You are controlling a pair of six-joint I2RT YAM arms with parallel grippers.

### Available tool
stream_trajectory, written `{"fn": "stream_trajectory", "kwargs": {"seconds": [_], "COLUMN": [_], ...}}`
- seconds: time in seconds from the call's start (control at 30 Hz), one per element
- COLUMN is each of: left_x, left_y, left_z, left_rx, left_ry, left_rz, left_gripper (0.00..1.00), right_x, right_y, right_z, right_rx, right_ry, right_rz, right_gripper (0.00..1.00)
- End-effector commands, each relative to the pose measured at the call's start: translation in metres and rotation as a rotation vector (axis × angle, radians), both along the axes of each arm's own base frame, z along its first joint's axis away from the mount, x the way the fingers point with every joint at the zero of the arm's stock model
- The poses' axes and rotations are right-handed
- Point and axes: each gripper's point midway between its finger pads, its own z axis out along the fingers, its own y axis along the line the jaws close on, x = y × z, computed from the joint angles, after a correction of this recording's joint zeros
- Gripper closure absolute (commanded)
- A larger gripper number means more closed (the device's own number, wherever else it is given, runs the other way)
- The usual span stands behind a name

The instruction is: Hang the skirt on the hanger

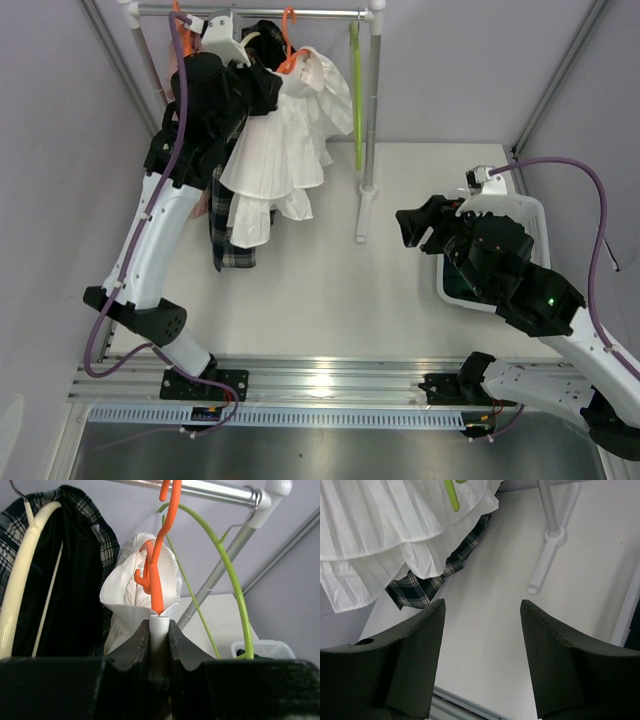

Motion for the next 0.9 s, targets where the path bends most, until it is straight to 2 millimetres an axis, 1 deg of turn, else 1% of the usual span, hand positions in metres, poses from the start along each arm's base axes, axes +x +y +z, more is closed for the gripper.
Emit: {"fn": "stream_trajectory", "kwargs": {"seconds": [0.0,0.1,0.13,0.17,0.23,0.33,0.4,0.5,0.53,0.57,0.7,0.73,0.77,0.83,0.87], "left_x": [-0.014,-0.01,-0.012,-0.007,-0.005,0.003,0.014,0.022,0.025,0.026,0.036,0.035,0.037,0.033,0.035], "left_y": [0.016,0.017,0.021,0.02,0.027,0.031,0.03,0.03,0.028,0.028,0.026,0.026,0.023,0.023,0.022], "left_z": [0.078,0.075,0.084,0.075,0.081,0.079,0.068,0.058,0.05,0.048,0.025,0.024,0.015,0.017,0.006], "left_rx": [-0.094,-0.098,-0.116,-0.11,-0.128,-0.131,-0.12,-0.112,-0.103,-0.102,-0.074,-0.072,-0.062,-0.064,-0.053], "left_ry": [-0.226,-0.226,-0.256,-0.246,-0.269,-0.26,-0.235,-0.211,-0.196,-0.194,-0.142,-0.138,-0.122,-0.134,-0.115], "left_rz": [0.025,0.045,0.06,0.063,0.104,0.138,0.153,0.157,0.156,0.154,0.142,0.139,0.13,0.116,0.116], "left_gripper": [1.0,1.0,1.0,1.0,1.0,1.0,1.0,1.0,1.0,1.0,1.0,1.0,1.0,1.0,1.0], "right_x": [-0.002,-0.001,0.0,0.0,0.0,0.002,0.002,0.002,0.003,0.003,0.003,0.004,0.003,0.003,0.004], "right_y": [-0.009,-0.008,-0.007,-0.006,-0.005,-0.004,-0.003,-0.003,-0.003,-0.003,-0.003,-0.003,-0.003,-0.004,-0.004], "right_z": [0.019,0.016,0.015,0.015,0.014,0.012,0.01,0.008,0.007,0.007,0.005,0.004,0.003,0.004,0.003], "right_rx": [0.026,0.018,0.016,0.019,0.018,0.014,0.009,0.006,0.005,0.005,0.004,0.002,0.002,0.008,0.004], "right_ry": [-0.04,-0.033,-0.033,-0.031,-0.031,-0.026,-0.022,-0.015,-0.014,-0.013,-0.009,-0.008,-0.005,-0.007,-0.006], "right_rz": [-0.018,-0.016,-0.014,-0.012,-0.007,-0.009,-0.007,-0.006,-0.007,-0.009,-0.009,-0.009,-0.008,-0.011,-0.013], "right_gripper": [0.33,0.33,0.33,0.33,0.33,0.33,0.33,0.33,0.33,0.33,0.33,0.33,0.33,0.33,0.33]}}
